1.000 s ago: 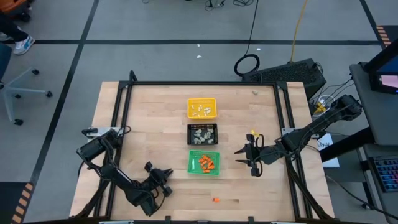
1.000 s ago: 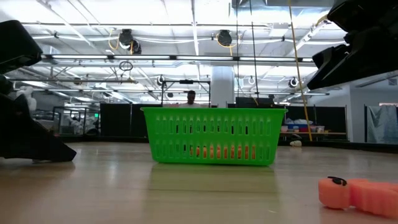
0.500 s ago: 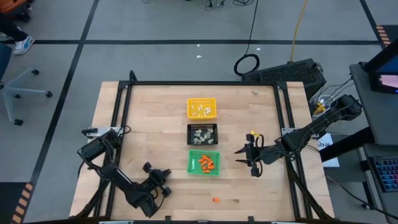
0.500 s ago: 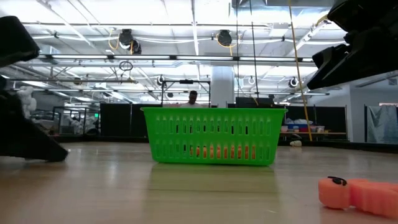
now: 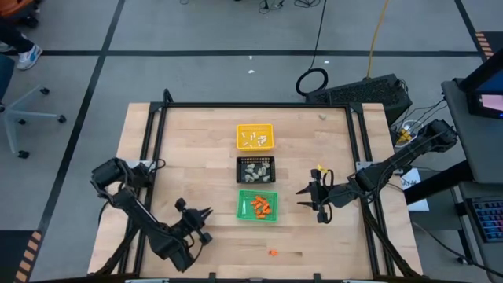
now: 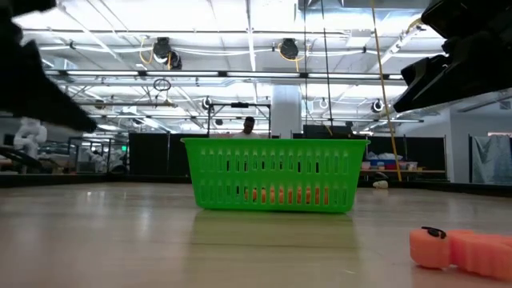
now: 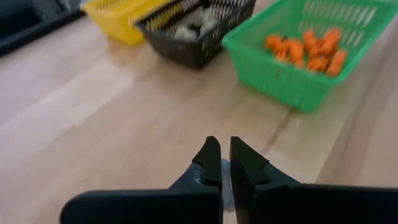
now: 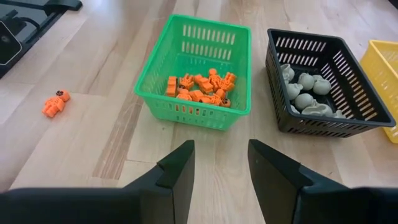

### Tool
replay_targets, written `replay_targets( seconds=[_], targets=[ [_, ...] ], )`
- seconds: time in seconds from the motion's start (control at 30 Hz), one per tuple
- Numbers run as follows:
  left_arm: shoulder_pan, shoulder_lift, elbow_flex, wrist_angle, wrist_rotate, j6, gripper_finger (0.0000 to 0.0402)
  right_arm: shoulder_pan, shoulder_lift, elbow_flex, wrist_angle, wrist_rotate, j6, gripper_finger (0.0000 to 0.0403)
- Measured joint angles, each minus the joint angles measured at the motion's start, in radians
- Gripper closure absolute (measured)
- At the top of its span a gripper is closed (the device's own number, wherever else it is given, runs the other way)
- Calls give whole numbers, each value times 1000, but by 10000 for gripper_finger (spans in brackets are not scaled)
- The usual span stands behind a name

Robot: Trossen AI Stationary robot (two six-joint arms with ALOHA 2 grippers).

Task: Sort Halloween decoration
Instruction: Put the white bone toy into the yellow basket

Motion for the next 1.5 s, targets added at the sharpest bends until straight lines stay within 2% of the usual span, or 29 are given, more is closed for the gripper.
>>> replay_targets(
  seconds=[0.4,0.5,0.67,0.77,0.87,1.0,1.1,1.3,1.5],
  targets=[
    [26,-100,1,15,-269,93,397,0,0,0,52,0,-33,268],
    [52,-123,2,29,-265,153,398,0,0,0,52,0,-50,268],
    [88,-126,0,25,-27,240,400,0,0,0,61,0,-33,268],
    [93,-127,-3,-9,22,217,400,0,0,0,80,0,-26,268],
    [95,-155,-3,-106,91,149,401,0,0,0,90,0,-35,268],
    [108,-243,-4,-290,299,38,401,0,0,0,90,0,-62,268],
    [119,-328,-4,-360,398,37,391,-1,0,0,100,0,-88,268],
    [174,-469,-4,-372,579,272,353,-2,0,0,122,2,-116,268],
    [238,-485,-57,-300,763,644,336,-2,0,0,135,1,-114,268]
  ],
)
